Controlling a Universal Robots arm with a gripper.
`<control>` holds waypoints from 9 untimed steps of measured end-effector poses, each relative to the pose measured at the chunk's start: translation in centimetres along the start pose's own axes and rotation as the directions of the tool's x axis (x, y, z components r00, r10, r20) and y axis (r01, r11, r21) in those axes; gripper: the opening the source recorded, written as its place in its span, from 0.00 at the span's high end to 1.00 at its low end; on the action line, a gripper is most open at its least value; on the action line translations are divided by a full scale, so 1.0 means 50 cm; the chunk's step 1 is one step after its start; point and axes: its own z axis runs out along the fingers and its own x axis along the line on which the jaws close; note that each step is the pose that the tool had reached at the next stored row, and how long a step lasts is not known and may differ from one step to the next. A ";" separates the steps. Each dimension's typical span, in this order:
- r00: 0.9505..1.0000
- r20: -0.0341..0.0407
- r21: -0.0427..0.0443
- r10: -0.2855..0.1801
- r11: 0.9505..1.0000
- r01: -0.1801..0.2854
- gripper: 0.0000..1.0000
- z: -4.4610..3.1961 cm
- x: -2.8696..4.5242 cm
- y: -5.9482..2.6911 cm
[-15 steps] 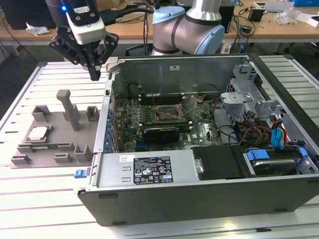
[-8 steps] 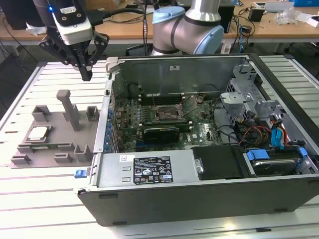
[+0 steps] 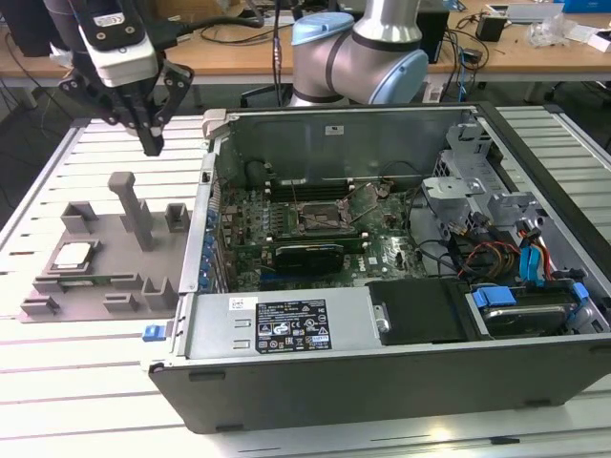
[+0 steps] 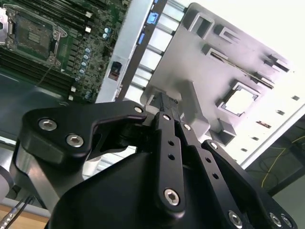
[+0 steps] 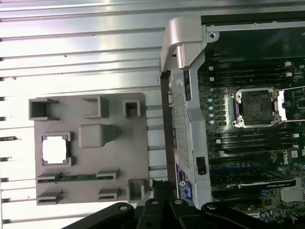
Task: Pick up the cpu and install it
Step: 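Reach for the cpu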
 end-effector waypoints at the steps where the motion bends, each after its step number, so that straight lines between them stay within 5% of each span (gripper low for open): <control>1: 1.000 0.000 0.000 0.000 1.000 0.000 0.89 0.000 0.005 0.000; 9: 1.000 0.000 0.000 0.000 1.000 0.000 0.89 -0.001 0.038 -0.003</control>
